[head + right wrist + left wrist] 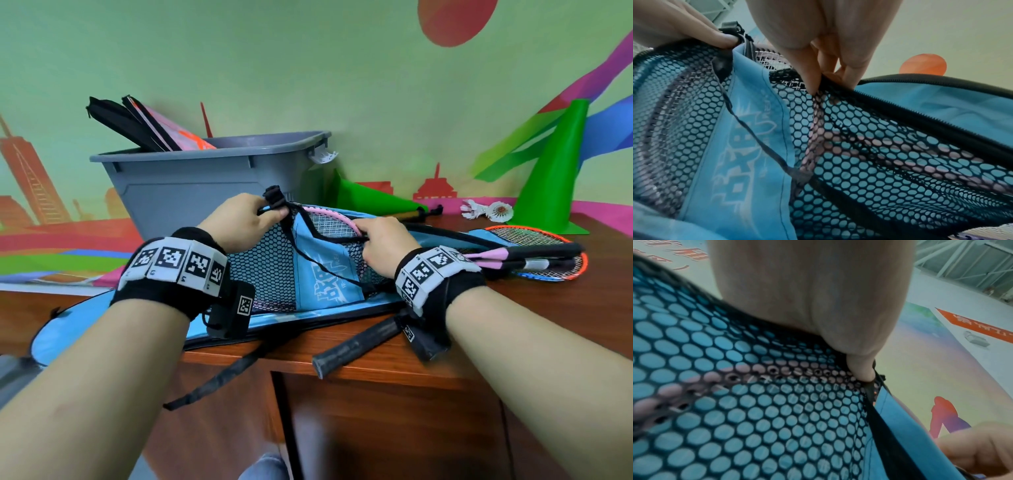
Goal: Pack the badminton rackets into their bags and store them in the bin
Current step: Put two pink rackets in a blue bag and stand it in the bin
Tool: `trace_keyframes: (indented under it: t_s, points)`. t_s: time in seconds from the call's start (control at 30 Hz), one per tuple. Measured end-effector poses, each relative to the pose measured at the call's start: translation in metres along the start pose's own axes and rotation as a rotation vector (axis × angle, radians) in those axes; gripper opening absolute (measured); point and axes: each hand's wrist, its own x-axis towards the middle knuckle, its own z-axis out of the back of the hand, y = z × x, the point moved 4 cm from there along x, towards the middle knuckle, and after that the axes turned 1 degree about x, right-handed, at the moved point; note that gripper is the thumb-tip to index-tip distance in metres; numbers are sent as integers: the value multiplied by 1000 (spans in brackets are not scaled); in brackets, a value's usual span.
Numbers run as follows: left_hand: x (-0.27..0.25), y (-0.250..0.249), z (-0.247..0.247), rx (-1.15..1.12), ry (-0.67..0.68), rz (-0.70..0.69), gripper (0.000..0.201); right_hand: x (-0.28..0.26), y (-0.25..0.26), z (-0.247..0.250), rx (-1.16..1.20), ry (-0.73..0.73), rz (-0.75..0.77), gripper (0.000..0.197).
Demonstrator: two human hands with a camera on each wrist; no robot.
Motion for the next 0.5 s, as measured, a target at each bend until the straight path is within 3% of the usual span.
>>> trace_keyframes:
  t_s: [0.23,0.33,0.5]
  points:
    - [-1,9,9,46,-52,28,33,-5,1,0,-71,-10,60,23]
    - [-4,23,17,93,-109,77,42,-4,-4,9,-18,-42,29,33]
    - [-9,29,17,109,-69,74,42,-8,-3,15,51,-90,-71,42]
